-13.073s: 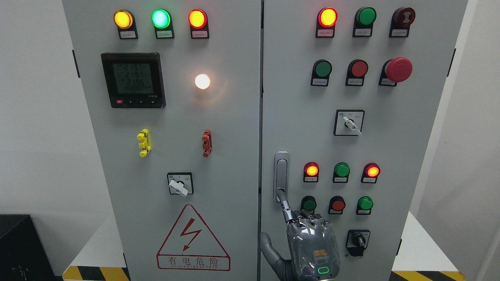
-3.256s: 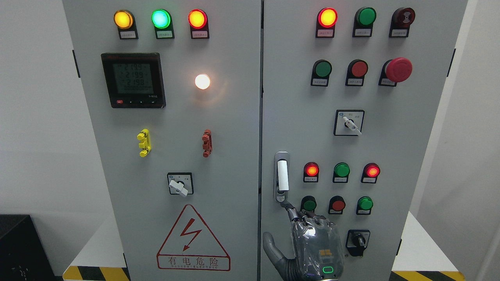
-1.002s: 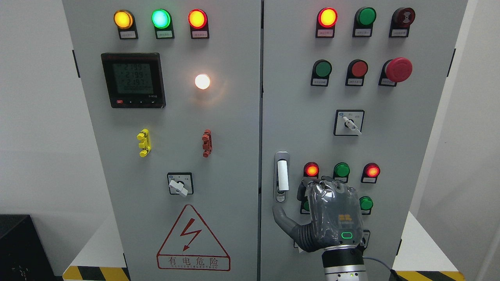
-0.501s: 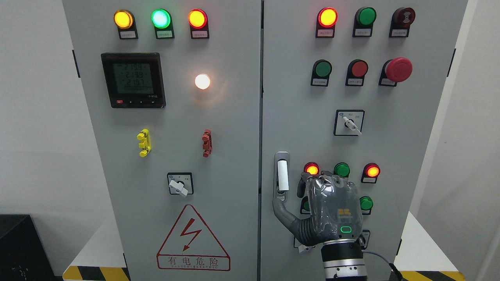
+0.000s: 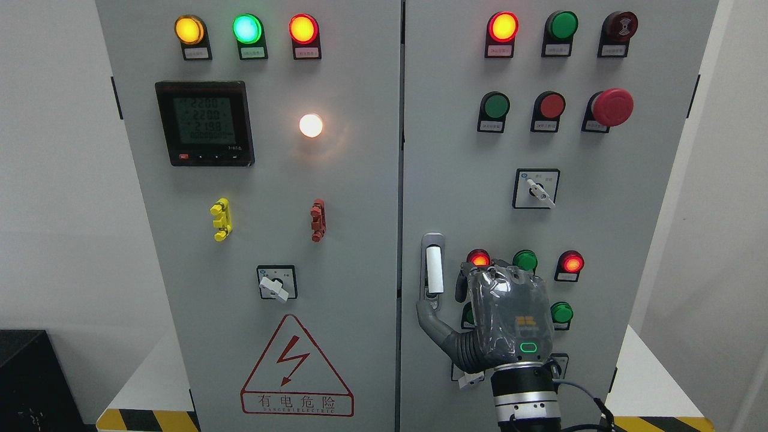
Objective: Release door handle
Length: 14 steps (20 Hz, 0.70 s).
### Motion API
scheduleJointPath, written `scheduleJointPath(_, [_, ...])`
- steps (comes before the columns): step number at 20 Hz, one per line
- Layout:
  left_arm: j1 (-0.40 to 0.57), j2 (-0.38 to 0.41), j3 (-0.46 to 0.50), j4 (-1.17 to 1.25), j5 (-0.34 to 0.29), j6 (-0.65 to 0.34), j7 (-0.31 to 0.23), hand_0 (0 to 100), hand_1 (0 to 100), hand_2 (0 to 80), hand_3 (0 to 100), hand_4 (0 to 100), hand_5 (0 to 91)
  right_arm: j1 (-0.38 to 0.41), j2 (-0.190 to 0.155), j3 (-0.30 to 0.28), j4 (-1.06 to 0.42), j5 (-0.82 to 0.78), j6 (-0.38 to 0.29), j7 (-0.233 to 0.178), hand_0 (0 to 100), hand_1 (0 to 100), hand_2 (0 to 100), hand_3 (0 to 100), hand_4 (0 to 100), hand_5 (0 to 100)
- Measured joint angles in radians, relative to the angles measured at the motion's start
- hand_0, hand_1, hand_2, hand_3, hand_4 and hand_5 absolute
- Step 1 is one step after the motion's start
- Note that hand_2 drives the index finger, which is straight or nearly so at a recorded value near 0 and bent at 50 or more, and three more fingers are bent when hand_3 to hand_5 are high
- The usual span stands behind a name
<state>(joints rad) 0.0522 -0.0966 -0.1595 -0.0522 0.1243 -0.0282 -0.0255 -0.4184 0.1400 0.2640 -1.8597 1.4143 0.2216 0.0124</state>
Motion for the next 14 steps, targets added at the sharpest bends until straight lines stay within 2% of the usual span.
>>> scheduleJointPath(14, [0.0, 0.0, 0.0, 0.0, 0.0, 0.0, 0.0, 0, 0, 4.6, 11, 0, 0.0, -0.027, 0.001, -0.003, 0.027, -0.011, 0.023, 0.0, 14, 43, 73, 98, 79, 71])
